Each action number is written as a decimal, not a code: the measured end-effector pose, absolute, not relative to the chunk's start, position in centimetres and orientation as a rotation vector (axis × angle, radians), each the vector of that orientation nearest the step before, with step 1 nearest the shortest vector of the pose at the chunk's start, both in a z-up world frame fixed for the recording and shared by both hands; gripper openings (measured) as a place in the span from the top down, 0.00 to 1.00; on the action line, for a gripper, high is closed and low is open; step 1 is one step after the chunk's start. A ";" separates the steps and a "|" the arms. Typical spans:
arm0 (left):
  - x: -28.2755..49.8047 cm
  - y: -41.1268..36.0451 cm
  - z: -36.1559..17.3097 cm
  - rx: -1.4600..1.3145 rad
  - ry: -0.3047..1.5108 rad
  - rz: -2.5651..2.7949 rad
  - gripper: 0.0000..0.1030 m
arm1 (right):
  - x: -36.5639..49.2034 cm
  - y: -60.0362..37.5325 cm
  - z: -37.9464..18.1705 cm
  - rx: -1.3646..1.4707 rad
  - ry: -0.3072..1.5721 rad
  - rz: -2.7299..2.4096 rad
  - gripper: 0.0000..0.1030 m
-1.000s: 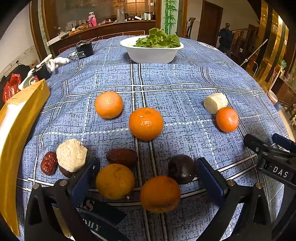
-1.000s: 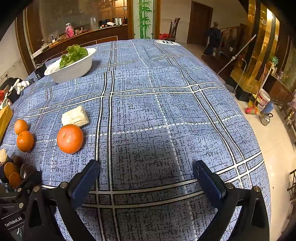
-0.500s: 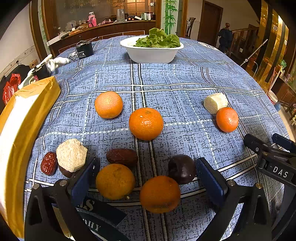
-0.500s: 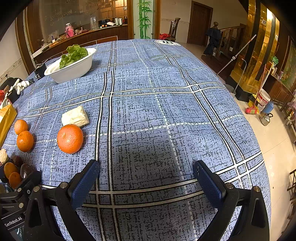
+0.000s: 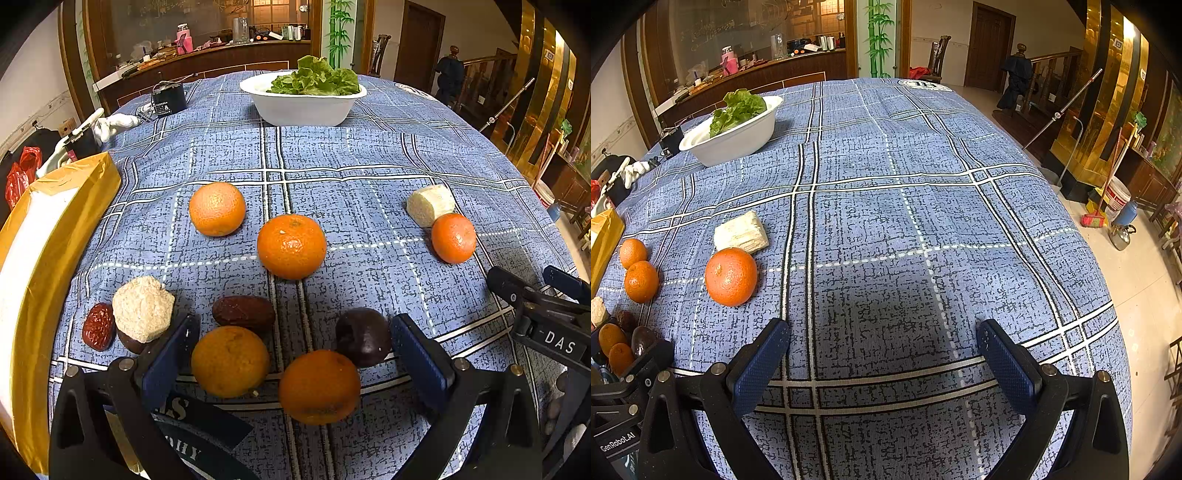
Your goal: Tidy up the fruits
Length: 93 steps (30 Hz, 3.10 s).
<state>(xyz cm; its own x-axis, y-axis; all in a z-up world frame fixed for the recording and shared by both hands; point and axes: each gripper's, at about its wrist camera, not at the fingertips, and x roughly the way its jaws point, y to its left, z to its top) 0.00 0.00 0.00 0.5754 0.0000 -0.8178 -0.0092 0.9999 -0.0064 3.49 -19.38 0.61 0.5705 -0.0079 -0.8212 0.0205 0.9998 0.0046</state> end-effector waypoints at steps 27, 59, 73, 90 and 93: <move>0.0 0.0 0.0 -0.010 0.958 0.005 0.01 | 3.4 -19.3 0.6 0.013 0.964 -0.015 0.00; 0.0 0.0 0.0 -0.010 0.958 0.005 0.01 | 3.4 -19.3 0.6 0.012 0.964 -0.015 0.00; 0.0 0.0 0.0 -0.010 0.958 0.005 0.01 | 3.4 -19.3 0.7 0.012 0.964 -0.015 0.00; -0.1 0.2 0.3 0.032 1.032 -0.052 0.01 | 3.4 -19.4 0.5 0.013 0.963 -0.014 0.00; -2.3 1.0 1.8 0.018 0.965 -0.071 0.11 | 3.4 -19.4 0.7 0.012 0.963 -0.008 0.00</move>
<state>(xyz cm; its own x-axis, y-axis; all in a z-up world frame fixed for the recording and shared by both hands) -2.35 1.01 1.82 0.5674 -0.0525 -0.8217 0.0684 0.9975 -0.0165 3.36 -19.37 0.70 0.5714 -0.0013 -0.8207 0.0122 0.9999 0.0070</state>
